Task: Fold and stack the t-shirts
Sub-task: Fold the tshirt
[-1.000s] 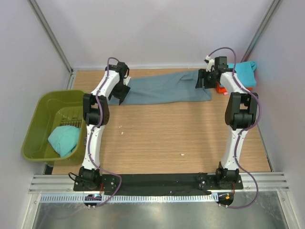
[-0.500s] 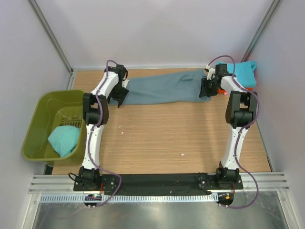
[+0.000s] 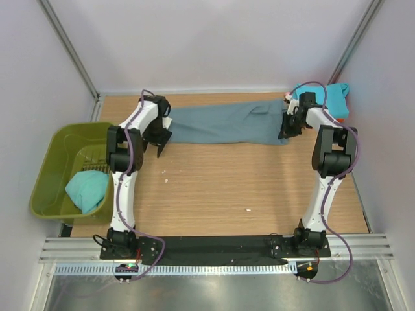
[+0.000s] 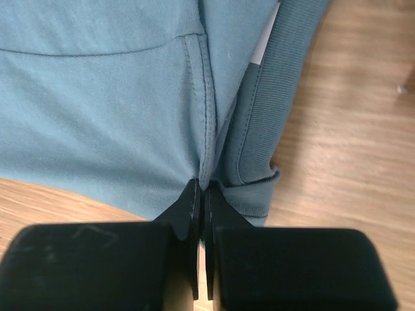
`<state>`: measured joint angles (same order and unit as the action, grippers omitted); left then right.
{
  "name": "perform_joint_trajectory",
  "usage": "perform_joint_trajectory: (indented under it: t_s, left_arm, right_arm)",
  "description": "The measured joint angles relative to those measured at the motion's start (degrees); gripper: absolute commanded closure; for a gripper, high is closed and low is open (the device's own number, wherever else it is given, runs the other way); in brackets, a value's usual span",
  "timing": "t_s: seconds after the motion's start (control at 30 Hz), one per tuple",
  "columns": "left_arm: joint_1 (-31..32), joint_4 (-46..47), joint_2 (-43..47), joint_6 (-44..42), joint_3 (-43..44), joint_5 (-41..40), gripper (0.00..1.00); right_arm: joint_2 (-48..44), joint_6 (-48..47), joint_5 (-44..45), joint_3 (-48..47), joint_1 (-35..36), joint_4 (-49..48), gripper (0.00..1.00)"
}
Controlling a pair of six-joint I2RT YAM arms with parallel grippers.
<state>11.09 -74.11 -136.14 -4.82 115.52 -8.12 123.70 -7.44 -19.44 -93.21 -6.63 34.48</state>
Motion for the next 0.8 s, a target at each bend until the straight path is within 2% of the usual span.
perform_joint_trajectory:
  t_s: [0.1, 0.13, 0.2, 0.3, 0.4, 0.63, 0.8]
  left_arm:
    - [0.0, -0.2, 0.9, 0.2, 1.7, 0.7, 0.34]
    - [0.0, -0.2, 0.9, 0.2, 3.5, 0.9, 0.34]
    - [0.0, -0.1, 0.8, 0.1, 8.9, 0.9, 0.34]
    - [0.0, 1.0, 0.4, -0.1, 17.9, 0.6, 0.34]
    - [0.0, 3.0, -0.3, -0.1, 22.4, 0.2, 0.36]
    - [-0.1, 3.8, -8.0, -0.1, 22.7, 0.1, 0.38]
    - [-0.6, 3.7, -10.6, -0.1, 22.0, 0.2, 0.39]
  right_arm:
    - [-0.8, 0.0, 0.9, 1.0, -0.5, 0.3, 0.76]
    - [-1.0, 0.0, 1.2, 1.3, -0.5, 0.3, 0.59]
    - [-1.4, 0.1, 1.6, 1.4, -0.6, 0.5, 0.48]
    - [-1.7, 0.3, 2.2, 1.3, -0.7, 0.5, 0.42]
    - [-1.7, 0.7, 2.3, 0.3, -0.7, 1.1, 0.40]
    - [-3.7, 4.7, -0.9, -6.4, -0.4, 0.3, 0.40]
    - [-7.2, 8.8, -5.9, -7.0, 1.0, -2.8, 0.39]
